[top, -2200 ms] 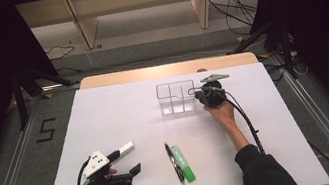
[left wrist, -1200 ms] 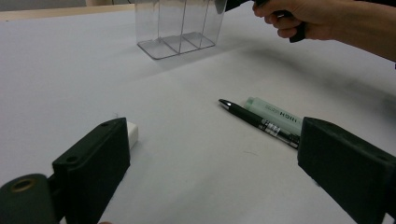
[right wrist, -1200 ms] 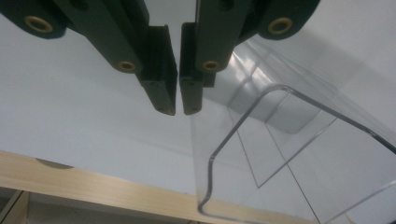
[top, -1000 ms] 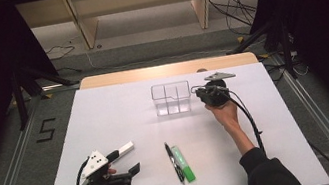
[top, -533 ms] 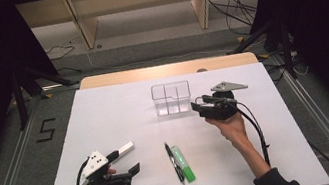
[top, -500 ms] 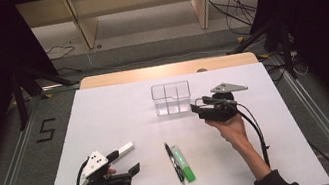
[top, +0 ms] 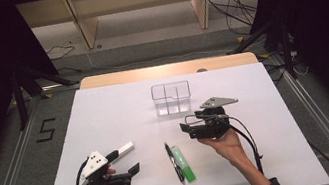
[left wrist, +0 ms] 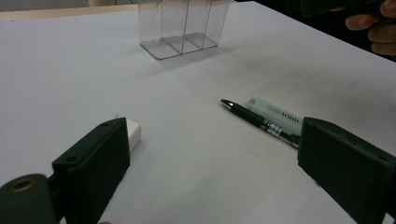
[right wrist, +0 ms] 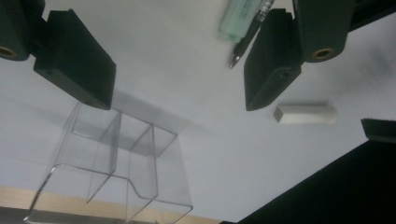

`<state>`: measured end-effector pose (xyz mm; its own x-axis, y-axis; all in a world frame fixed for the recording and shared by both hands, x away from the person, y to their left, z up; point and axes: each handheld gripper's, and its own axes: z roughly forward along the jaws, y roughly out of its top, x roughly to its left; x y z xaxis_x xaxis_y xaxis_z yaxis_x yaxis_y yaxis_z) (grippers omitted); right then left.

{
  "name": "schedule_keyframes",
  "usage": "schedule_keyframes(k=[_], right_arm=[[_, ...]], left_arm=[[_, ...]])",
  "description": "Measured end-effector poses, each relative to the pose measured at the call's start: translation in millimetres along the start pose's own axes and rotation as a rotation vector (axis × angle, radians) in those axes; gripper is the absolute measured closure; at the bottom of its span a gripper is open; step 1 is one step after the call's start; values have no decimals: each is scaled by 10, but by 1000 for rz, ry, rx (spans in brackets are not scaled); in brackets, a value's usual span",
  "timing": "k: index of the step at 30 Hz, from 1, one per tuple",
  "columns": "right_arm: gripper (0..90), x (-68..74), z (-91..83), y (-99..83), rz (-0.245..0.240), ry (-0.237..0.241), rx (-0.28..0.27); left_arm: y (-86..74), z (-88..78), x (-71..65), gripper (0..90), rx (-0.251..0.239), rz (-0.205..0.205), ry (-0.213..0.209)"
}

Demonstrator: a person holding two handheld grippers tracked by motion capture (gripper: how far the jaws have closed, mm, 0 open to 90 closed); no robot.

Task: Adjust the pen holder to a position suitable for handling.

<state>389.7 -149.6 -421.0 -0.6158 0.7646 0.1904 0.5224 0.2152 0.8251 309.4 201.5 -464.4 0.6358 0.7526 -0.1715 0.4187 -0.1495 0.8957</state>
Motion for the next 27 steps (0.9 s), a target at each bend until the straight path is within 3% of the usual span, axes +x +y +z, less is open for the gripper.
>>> schedule_keyframes(k=[14,27], right_arm=[[253,375,134,-85,-61,96,94],[259,627,214,-159,-115,131,164]], left_arm=[[-6,-15,5,90,2,-5,4],[-14,-35,13,90,-3,-10,9]])
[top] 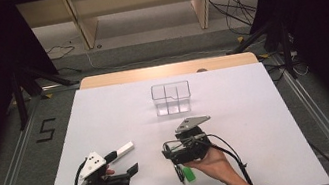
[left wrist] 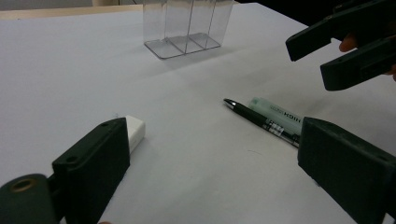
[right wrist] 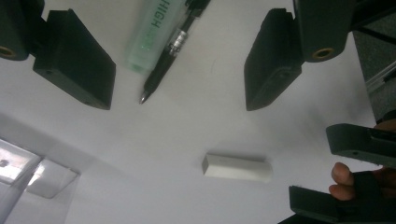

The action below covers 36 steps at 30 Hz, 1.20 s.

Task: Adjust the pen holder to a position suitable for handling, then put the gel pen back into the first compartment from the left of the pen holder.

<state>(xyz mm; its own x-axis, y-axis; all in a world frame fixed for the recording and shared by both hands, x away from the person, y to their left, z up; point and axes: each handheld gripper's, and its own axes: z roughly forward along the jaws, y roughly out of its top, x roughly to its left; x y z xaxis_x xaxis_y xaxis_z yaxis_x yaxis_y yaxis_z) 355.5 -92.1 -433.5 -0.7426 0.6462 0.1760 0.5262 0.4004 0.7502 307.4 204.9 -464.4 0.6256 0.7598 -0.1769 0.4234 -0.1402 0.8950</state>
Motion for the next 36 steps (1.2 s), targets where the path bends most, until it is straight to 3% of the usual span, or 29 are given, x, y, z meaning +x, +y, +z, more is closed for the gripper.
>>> schedule_keyframes(k=[18,24,30,36], right_arm=[[281,175,137,-78,-48,24,77],[323,223,176,-99,-75,8,94],[365,255,230,-161,-71,14,123],[422,294,308,-239,-78,-22,147]], left_arm=[[-3,-18,-2,90,-2,3,4],[-9,-34,5,90,-5,-1,10],[-11,-47,1,90,-6,0,14],[-15,-58,-11,90,-5,8,11]])
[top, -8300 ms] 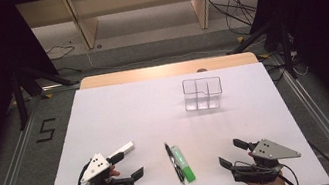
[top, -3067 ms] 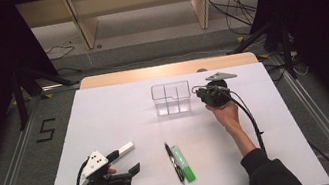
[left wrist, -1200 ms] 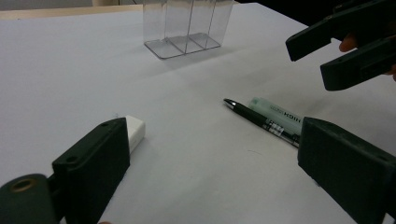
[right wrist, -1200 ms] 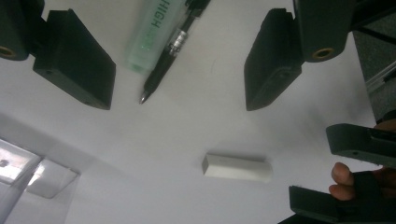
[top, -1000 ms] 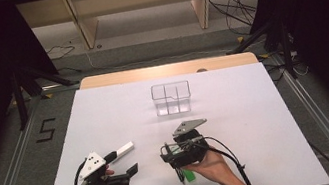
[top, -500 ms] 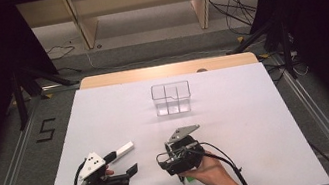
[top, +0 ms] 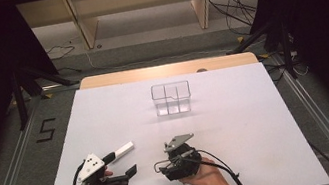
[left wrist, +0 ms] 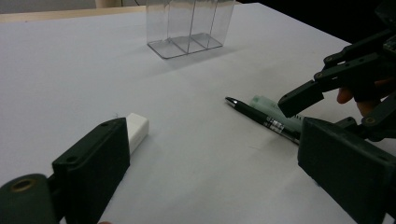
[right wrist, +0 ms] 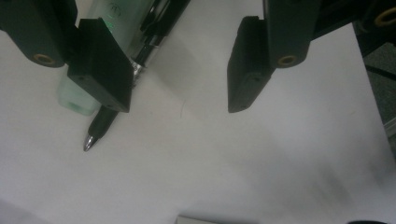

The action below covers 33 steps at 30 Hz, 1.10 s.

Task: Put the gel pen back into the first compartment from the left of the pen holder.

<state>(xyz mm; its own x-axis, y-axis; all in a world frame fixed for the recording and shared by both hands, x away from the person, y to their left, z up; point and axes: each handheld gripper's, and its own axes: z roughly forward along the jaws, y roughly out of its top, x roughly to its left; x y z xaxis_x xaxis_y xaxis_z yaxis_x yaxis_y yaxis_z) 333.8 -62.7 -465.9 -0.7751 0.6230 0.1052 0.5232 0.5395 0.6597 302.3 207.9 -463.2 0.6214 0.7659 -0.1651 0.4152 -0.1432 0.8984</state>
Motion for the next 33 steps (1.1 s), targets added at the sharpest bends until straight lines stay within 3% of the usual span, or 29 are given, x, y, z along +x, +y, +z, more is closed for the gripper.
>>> schedule_keyframes(k=[6,19,33], right_arm=[[472,20,39,-20,5,-36,13],[490,61,101,-49,-6,-109,30],[564,95,215,-48,-20,-121,56]], left_arm=[[-1,3,2,90,3,0,-1],[-6,-7,0,90,5,0,-1],[-20,-38,-5,91,2,-3,6]])
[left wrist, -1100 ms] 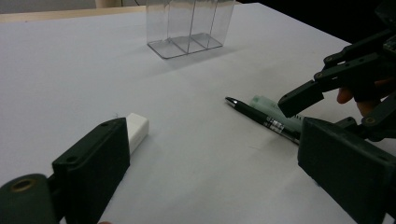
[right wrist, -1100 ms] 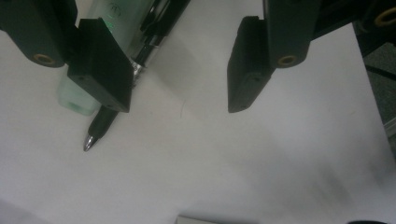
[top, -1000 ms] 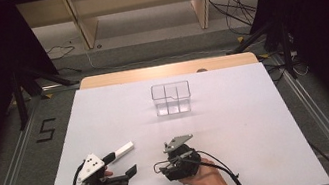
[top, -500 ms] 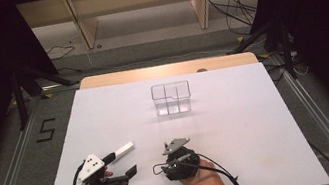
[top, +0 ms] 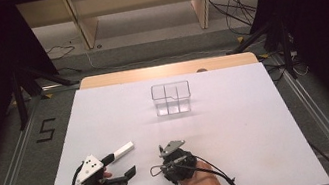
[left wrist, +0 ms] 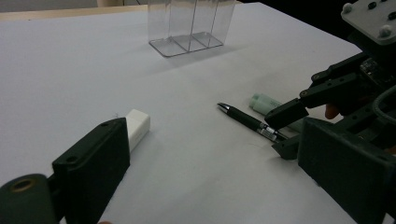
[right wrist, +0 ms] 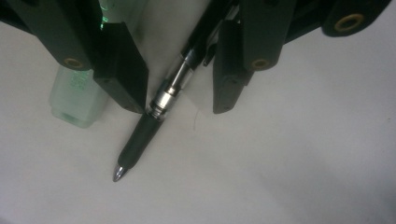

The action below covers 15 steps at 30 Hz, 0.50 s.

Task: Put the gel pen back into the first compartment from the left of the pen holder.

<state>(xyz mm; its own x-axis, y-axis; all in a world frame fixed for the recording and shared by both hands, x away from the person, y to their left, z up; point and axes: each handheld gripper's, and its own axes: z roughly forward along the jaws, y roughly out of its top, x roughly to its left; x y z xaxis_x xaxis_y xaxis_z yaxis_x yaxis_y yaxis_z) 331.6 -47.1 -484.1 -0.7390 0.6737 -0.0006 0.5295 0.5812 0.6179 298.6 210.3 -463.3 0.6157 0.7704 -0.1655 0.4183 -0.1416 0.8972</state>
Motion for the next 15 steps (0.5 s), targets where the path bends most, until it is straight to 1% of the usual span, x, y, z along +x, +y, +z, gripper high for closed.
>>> schedule_keyframes(k=[4,15], right_arm=[[612,17,9,15,-10,-3,2],[690,-9,25,53,7,-1,14]], left_arm=[[-1,-1,0,90,0,-1,1],[-3,7,4,90,5,-1,5]])
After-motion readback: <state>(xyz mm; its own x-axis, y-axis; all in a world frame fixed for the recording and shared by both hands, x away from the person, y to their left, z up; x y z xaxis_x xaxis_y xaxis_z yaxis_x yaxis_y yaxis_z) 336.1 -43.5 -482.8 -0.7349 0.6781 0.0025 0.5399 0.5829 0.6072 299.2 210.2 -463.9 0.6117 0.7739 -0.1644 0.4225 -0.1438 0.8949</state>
